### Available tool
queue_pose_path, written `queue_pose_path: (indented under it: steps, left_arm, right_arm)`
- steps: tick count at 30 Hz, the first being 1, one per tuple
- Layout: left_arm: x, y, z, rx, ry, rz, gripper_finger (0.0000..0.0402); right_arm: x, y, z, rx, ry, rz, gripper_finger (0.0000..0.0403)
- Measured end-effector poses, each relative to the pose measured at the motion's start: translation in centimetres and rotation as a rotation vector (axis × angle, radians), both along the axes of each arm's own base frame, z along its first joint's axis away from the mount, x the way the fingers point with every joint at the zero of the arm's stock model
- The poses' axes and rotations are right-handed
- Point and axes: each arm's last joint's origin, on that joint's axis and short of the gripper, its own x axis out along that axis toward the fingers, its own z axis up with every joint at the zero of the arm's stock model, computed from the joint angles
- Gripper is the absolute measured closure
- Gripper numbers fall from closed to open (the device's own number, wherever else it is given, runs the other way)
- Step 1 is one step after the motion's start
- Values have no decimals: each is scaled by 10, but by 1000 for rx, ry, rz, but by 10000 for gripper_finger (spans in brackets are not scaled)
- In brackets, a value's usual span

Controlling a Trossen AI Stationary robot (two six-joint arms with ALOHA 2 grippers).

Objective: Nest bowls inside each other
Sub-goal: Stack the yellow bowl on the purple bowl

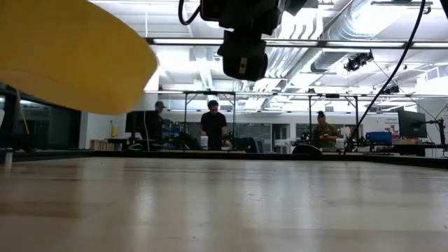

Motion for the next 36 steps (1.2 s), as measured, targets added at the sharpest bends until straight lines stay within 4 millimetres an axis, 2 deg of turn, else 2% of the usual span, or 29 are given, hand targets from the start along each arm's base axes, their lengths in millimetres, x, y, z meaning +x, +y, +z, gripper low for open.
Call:
queue_pose_path:
  steps: [9,14,26,31,36]
  left_arm:
    - [-30,-31,-1,36,-16,48,401]
    - [-47,-40,-1,86,-20,102,401]
    - [-93,-69,-1,109,-81,284,401]
    - [-102,-78,-1,74,-108,336,401]
    - [-101,-80,-6,80,-95,374,401]
  right_arm:
    - [0,13,1,-2,2,-19,270]
    - [0,19,1,-27,6,-41,270]
    - [3,19,4,-19,-29,-73,270]
    - [5,19,5,-13,-44,-78,270]
    - [5,19,5,-12,-48,-78,270]
